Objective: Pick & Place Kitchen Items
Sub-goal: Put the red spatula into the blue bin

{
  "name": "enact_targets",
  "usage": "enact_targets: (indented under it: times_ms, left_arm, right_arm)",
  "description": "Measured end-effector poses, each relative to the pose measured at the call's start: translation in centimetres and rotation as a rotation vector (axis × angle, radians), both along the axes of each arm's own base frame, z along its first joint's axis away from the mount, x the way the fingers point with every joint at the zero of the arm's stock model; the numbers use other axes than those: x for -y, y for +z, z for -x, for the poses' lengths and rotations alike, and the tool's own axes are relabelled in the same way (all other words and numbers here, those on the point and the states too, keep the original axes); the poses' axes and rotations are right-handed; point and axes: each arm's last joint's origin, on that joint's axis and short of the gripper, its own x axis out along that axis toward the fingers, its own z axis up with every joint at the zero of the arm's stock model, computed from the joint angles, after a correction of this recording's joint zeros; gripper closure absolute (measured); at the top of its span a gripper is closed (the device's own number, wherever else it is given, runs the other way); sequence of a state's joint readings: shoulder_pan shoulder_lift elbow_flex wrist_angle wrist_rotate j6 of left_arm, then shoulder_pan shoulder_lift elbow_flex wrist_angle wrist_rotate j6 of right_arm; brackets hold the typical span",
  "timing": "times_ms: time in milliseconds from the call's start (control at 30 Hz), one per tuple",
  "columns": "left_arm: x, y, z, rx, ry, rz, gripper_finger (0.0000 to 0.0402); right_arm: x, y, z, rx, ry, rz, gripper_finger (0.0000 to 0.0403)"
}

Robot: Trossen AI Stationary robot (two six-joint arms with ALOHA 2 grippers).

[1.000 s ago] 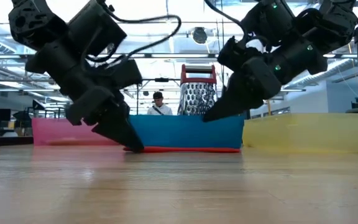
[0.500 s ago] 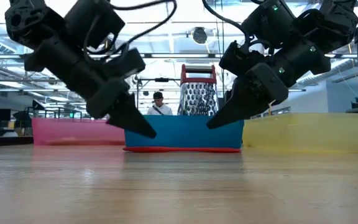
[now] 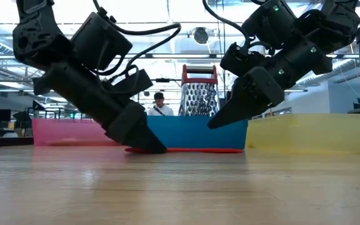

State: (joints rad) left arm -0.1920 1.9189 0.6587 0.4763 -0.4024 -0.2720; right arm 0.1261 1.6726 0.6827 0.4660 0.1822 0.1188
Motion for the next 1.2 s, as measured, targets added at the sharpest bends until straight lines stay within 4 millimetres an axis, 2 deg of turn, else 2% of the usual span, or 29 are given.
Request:
enact_targets:
  times_ms: [133,367,567,733,867,1067,1200]
  left_arm:
    - [0.4,-0.8,-0.1,0.007,-0.01,0.057,0.0264]
    - [1.5,-1.4,0.1,0.015,0.007,0.082,0.0353]
    - [2.4,-1.0,0.4,0.035,0.021,0.103,0.0353]
    - [3.7,-1.0,0.9,0.042,0.02,0.147,0.0329]
    - [5.0,-1.0,1.2,0.047,-0.003,0.192,0.0339]
    - [6.0,-0.9,1.4,0.07,-0.042,0.203,0.0342]
    - [6.1,-0.8,1.4,0.073,-0.05,0.208,0.0334]
  right_arm:
    - [0.0,0.0,0.0,0.0,0.0,0.0,0.023]
    - [0.0,0.0,0.0,0.001,0.0,-0.001,0.023]
    - [0.0,0.0,0.0,0.0,0.0,0.0,0.0229]
    - [0.0,0.0,0.0,0.0,0.0,0.0,0.023]
    - [0.0,0.0,0.0,0.0,0.009,0.003,0.0229]
    - [-0.7,0.0,0.0,-0.011,0.134,-0.088,0.023]
    - [-2.1,-0.2,0.4,-0.041,0.231,-0.051,0.023]
